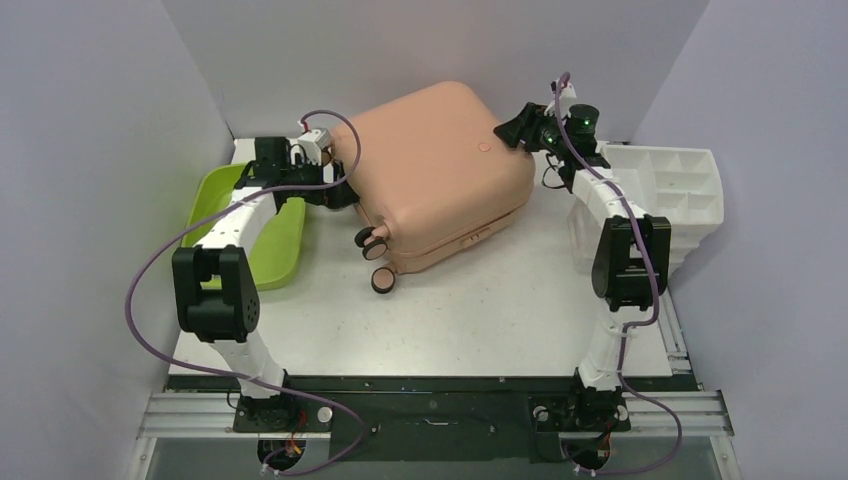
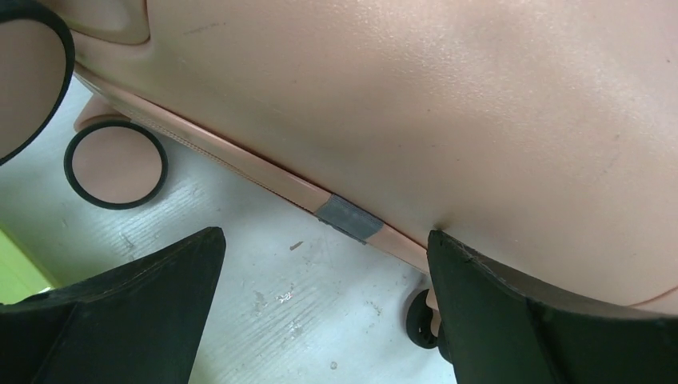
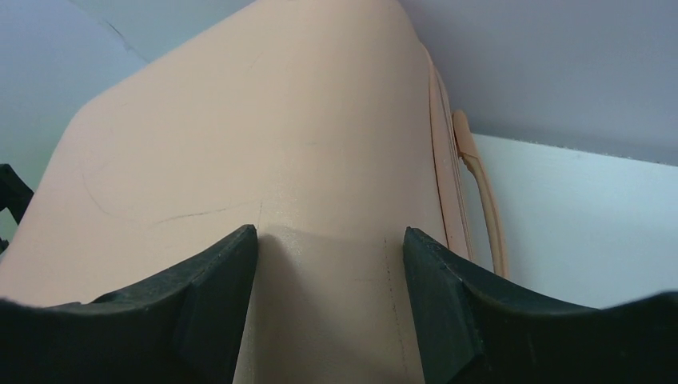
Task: Open, take out, and arrange the luggage
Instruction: Adjust the luggage at the center of the board.
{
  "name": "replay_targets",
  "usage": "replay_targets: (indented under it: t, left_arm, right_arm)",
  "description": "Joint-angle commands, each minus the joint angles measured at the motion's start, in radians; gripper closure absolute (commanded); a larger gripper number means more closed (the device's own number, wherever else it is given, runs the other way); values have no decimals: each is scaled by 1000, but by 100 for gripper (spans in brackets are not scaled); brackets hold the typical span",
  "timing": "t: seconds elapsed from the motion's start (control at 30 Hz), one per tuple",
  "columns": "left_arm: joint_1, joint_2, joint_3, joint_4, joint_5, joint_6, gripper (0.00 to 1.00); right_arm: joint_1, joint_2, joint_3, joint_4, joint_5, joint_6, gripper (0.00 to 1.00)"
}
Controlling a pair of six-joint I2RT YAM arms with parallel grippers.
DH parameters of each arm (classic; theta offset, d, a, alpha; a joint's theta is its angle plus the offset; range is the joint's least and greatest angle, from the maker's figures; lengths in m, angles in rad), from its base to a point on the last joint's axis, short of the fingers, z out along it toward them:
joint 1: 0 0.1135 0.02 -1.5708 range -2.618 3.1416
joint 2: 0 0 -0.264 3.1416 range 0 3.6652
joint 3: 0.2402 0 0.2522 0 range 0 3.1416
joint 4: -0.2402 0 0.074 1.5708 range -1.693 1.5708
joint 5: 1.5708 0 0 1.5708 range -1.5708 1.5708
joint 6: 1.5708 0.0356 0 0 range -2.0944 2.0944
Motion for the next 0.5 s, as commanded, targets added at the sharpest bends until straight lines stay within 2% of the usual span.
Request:
replay_targets:
  t: [0.0,0.3,0.47]
  left_arm:
    - [-45,50,116,81,20,-26,4]
    - [-110,178,277,48,-34,-13,4]
    - [-115,282,421,15,-166,-49,4]
  right_arm:
    - [37,-81,-80,-232,-201,-62,41]
    - [84,-219,-223,-381,-208,-208,41]
    - [113,-257,-288,-431,-212,-236,41]
